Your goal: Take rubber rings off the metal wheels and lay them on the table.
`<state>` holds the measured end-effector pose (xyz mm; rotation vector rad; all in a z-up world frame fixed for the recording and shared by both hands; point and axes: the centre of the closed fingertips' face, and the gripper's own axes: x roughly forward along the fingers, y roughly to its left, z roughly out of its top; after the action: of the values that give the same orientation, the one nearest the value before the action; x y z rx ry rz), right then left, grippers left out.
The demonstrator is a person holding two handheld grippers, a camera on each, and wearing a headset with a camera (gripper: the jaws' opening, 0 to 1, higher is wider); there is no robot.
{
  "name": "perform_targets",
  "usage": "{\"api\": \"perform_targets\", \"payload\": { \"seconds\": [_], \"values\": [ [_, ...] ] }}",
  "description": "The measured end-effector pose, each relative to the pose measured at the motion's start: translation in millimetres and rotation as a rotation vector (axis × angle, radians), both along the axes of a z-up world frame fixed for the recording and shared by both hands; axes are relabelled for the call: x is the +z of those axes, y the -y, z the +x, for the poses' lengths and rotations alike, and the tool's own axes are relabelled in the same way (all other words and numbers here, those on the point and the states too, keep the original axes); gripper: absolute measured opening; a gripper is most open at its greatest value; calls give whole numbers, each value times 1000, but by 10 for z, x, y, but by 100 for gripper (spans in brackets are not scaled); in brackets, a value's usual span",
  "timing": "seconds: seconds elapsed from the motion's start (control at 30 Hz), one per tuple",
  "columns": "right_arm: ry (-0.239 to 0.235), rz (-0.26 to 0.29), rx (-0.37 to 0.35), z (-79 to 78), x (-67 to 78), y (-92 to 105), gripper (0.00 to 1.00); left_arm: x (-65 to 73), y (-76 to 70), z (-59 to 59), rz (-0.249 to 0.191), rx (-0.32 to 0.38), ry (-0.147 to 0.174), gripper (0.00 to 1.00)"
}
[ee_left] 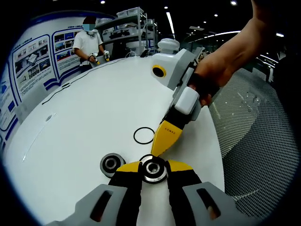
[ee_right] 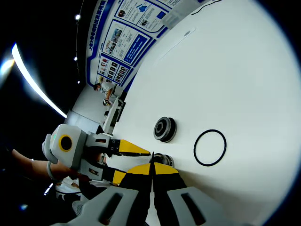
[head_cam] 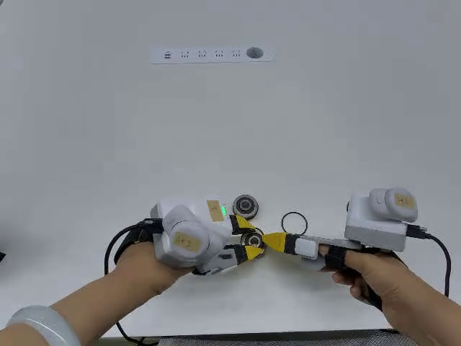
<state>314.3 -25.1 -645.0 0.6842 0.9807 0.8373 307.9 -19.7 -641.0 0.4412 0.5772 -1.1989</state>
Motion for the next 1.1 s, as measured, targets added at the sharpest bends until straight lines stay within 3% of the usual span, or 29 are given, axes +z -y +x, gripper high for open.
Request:
{"api": "perform_targets", "payload": {
  "seconds": [0.63,1.1],
  "values": [
    [4,28,7,-75,105,-42,2,-63,-224,8,27,51,9,38],
    [10,54,-15,-80,184,13,2,-80,-337,26,23,88,12,45]
  ]
}}
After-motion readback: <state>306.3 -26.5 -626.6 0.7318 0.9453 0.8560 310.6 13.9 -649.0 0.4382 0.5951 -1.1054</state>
